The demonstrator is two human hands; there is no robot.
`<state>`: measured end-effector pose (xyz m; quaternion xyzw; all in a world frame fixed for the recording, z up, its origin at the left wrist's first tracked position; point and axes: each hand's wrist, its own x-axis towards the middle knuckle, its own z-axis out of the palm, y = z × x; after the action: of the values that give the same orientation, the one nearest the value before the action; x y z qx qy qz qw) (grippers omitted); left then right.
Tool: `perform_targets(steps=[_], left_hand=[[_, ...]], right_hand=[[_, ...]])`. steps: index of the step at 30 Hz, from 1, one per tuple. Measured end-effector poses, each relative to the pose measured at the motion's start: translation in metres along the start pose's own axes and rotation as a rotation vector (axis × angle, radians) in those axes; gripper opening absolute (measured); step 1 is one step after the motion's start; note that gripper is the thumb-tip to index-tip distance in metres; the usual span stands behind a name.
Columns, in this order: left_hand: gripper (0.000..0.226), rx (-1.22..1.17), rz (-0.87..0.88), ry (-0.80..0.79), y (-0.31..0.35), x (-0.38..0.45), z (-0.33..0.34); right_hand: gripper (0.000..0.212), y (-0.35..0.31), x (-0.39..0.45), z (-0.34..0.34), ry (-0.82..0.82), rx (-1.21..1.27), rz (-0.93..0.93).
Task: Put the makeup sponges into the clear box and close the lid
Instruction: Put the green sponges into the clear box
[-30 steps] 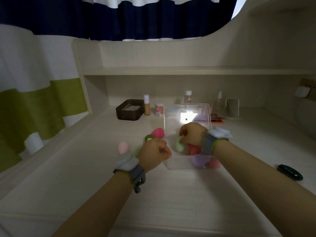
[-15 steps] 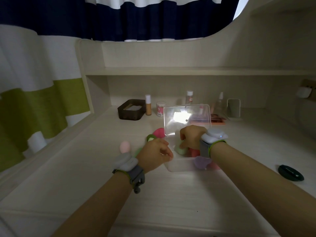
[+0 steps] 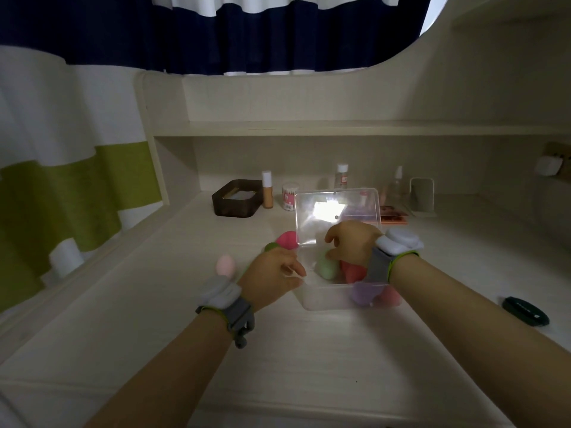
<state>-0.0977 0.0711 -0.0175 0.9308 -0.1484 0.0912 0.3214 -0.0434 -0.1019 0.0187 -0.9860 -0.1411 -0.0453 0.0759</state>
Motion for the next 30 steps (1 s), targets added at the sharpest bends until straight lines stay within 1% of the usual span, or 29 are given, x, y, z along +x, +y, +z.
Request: perform_targets(steps=[2,4,7,10,12,15,17,25,27,30], left_hand=[[0.017,0.024,-0.071,0.107,-0.006,0.001,-0.005],[0.017,0.068,-0.127,0.149,-0.014,0.002,-0.009],[0.02,0.159,-0.165,0.119,-0.026,0.0,-0.013],[0.027,0.276,-0.199,0.053,-0.037,-0.003,-0.016],[0.034,0.334,-0.211,0.0,-0.042,-0.004,-0.017],[0.043,0.389,-0.227,-0.072,-0.048,-0.005,-0.018],[0.043,0.396,-0.239,-0.096,-0.052,-0.006,-0.018],[0.039,0.341,-0.265,-0.04,-0.056,-0.006,-0.02],[0.039,0.298,-0.256,0.014,-0.054,-0.008,-0.021],[0.032,0.173,-0.2,0.175,-0.045,-0.01,-0.023]], right_hand=[[0.04,-0.005,-0.001,-0.001,0.051,0.012,-0.012],[0.035,-0.011,-0.003,-0.005,0.064,0.086,-0.04],[0.027,-0.022,-0.007,-0.007,0.107,0.304,-0.09],[0.022,-0.033,-0.011,-0.004,0.065,0.501,-0.125],[0.022,-0.037,-0.013,-0.003,0.035,0.574,-0.127],[0.021,-0.039,-0.016,0.0,0.017,0.621,-0.131],[0.02,-0.039,-0.016,0.003,0.013,0.628,-0.127],[0.017,-0.037,-0.019,0.003,-0.001,0.681,-0.115],[0.017,-0.036,-0.019,0.002,-0.001,0.693,-0.116],[0.017,-0.034,-0.02,0.0,0.013,0.71,-0.101]])
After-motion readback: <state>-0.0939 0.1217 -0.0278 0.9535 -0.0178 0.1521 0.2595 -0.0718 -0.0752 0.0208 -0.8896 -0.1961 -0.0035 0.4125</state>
